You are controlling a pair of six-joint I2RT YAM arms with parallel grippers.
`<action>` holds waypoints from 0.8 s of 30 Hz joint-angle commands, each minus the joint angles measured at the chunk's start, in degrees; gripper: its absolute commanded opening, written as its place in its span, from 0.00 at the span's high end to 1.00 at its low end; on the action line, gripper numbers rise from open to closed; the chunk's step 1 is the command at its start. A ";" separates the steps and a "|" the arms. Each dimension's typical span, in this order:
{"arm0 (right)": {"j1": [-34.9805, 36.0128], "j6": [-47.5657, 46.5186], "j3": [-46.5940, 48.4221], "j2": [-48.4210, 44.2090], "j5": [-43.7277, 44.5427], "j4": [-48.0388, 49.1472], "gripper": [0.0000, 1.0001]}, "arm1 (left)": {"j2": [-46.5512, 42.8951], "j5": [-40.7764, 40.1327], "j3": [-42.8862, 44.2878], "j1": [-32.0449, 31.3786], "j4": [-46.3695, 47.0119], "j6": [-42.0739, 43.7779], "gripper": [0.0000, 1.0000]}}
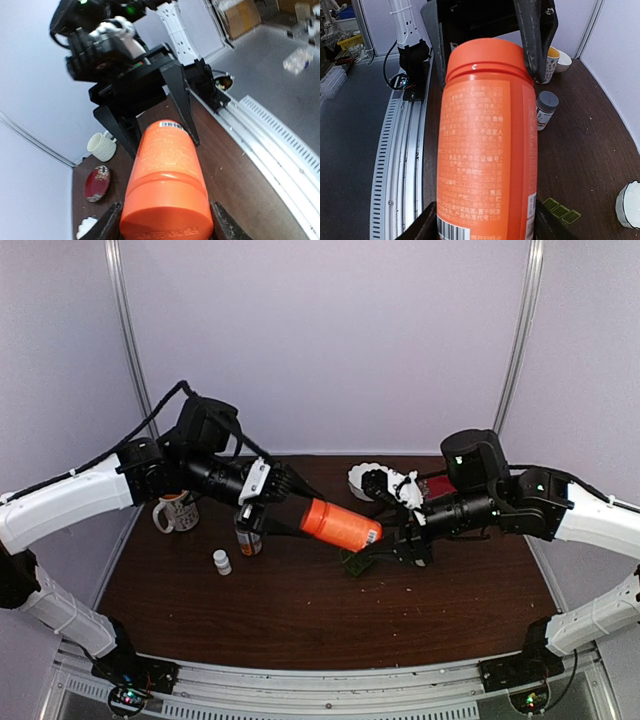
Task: Sort the pills into containers
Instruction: Screw the lid of the pill bottle onto the pill bottle.
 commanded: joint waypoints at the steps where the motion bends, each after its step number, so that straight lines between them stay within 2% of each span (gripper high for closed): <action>1: 0.20 3.60 1.12 -0.19 -4.10 6.28 1.00 | -0.39 -11.55 0.29 -4.68 0.36 29.74 1.00; 6: 0.08 3.73 0.68 -0.57 -3.71 6.09 1.00 | -1.23 -14.04 -0.04 -5.78 3.25 39.81 1.00; 11: 0.04 3.66 0.39 -0.75 -2.93 5.42 1.00 | -3.07 -25.64 -3.61 -8.97 5.52 54.59 1.00; 14: -0.15 3.51 -0.05 -0.93 -2.20 5.11 1.00 | -6.45 -32.99 -10.16 -11.83 14.73 63.41 0.99; 19: -0.36 3.53 -0.51 -1.12 -2.07 5.73 1.00 | -9.81 -37.57 -14.29 -13.19 18.91 71.64 0.96; 20: -0.41 3.51 -0.47 -1.08 -2.13 5.71 1.00 | -10.05 -37.31 -14.77 -13.20 19.68 71.80 0.91; 23: -0.46 3.41 0.07 -0.87 -1.95 5.13 1.00 | -9.96 -36.80 -13.88 -13.21 18.61 66.54 0.62; 24: -0.46 3.33 0.25 -0.86 -1.73 4.77 1.00 | -9.99 -36.68 -13.69 -13.14 18.36 64.28 0.40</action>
